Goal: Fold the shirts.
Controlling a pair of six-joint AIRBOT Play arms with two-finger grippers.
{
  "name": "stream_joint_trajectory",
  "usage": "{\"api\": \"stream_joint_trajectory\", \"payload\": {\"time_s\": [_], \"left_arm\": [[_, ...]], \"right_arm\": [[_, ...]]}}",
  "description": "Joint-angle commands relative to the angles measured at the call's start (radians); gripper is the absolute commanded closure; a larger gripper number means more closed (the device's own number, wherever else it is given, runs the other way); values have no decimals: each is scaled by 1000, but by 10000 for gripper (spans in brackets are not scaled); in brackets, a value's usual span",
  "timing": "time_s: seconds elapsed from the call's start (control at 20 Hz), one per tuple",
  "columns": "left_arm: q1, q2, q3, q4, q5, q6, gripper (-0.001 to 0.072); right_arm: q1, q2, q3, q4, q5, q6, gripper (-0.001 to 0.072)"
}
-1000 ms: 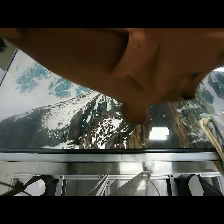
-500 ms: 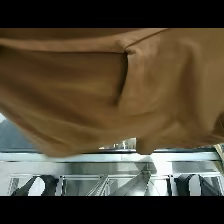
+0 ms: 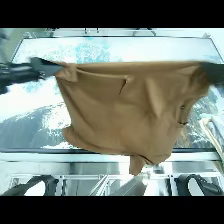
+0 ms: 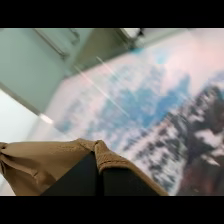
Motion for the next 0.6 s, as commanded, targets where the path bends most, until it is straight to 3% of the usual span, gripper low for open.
{"api": "stream_joint_trajectory", "payload": {"time_s": [0.0,0.1,0.25,0.3,0.35,0.4,0.45,0.55], "left_arm": [[-95,-302,74,80,166,51,683],[-101,-465,208,79,119,51,697],[-91,-602,410,79,34,50,684],[-78,-622,464,79,-5,46,508],[-61,-629,500,82,-38,9,261],[-35,-634,539,90,-74,-44,-13],[-4,-637,571,89,-118,-92,-3],[81,-637,624,89,-235,-151,-2]], "right_arm": [[152,-291,-72,51,-272,-217,696],[162,-490,6,151,-272,-321,696],[159,-685,182,160,-249,-328,692],[150,-716,232,157,-205,-326,538],[130,-737,280,135,-145,-316,295],[105,-743,314,83,-93,-270,293],[72,-740,340,-4,-55,-201,297],[-15,-718,354,-163,48,-72,412]]}}
